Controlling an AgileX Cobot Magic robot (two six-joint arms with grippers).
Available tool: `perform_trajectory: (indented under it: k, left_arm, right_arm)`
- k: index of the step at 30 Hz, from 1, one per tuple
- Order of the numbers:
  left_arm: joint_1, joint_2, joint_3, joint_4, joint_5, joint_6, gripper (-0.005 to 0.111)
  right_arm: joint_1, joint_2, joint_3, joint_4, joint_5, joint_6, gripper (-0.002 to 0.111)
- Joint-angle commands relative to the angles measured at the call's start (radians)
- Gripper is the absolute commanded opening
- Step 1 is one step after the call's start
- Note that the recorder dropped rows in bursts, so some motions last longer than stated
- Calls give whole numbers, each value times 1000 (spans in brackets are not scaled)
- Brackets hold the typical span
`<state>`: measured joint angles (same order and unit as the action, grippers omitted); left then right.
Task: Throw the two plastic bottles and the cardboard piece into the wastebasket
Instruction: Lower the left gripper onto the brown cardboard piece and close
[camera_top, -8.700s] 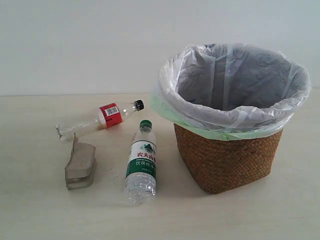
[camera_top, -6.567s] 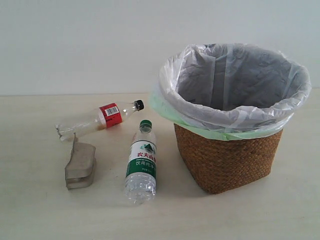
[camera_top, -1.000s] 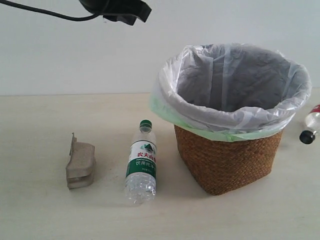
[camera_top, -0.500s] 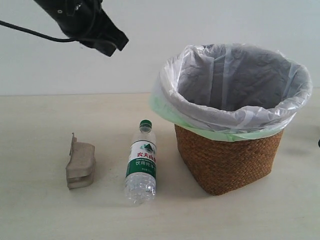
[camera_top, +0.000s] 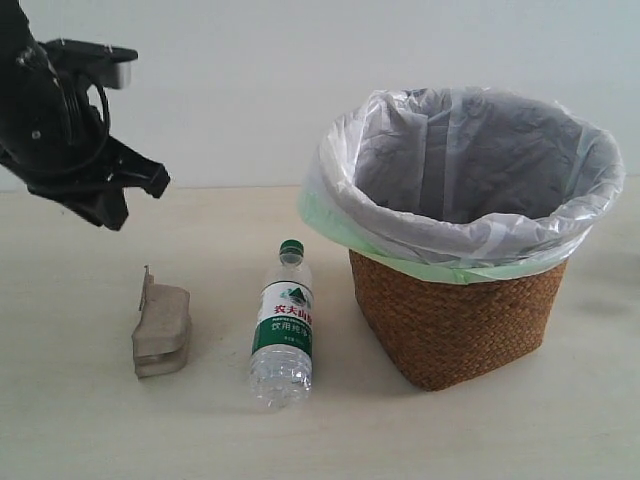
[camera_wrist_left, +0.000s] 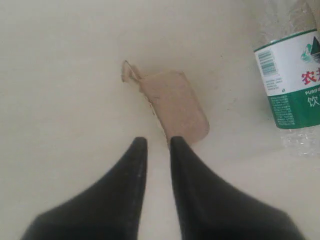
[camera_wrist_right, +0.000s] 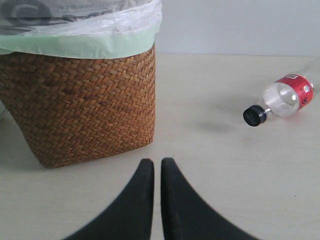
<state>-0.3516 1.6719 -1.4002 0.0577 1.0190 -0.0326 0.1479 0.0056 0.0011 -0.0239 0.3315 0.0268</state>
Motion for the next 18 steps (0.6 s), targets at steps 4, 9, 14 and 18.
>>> perform_trajectory:
  k: [4, 9, 14, 18]
  left_arm:
    - [2, 4, 132, -50, -165, -24, 82]
    - [2, 43, 159, -50, -197, -24, 74]
    - [2, 109, 169, -50, -239, -29, 71]
    - [2, 166, 169, -50, -280, -58, 71]
  right_arm:
    - [1, -6, -1, -8, -9, -4, 2]
    - [1, -6, -1, -8, -9, -4, 2]
    - [1, -6, -1, -8, -9, -4, 2]
    - [1, -6, -1, -8, -9, -4, 2]
